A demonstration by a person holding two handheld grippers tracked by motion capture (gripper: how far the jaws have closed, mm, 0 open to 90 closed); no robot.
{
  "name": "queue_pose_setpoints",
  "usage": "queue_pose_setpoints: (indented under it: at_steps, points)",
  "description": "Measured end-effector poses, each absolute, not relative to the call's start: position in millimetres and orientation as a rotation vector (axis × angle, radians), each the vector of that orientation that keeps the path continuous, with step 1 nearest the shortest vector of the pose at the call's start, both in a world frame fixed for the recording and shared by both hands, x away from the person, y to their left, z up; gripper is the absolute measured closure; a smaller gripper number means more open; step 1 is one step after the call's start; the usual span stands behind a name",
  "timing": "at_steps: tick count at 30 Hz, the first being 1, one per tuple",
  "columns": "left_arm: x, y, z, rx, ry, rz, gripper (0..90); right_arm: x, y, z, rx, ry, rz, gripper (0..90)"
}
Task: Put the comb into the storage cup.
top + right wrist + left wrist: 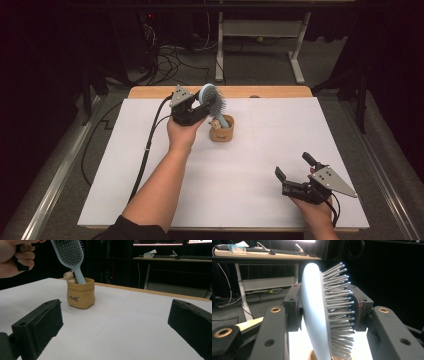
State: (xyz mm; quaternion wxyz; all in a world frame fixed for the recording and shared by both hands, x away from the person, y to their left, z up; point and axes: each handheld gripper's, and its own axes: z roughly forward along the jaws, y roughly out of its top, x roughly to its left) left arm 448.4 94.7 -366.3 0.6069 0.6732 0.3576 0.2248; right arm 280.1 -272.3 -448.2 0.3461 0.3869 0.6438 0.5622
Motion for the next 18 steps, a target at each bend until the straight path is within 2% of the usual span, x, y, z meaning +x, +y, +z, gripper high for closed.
queue_pose_setpoints:
  at_steps: [18]
  points:
    - [451.9, 101.0, -368.4, 1.564, 0.840, 0.536, 48.3, 280.4, -272.8, -448.2, 1.008, 1.672, 1.467, 0.2]
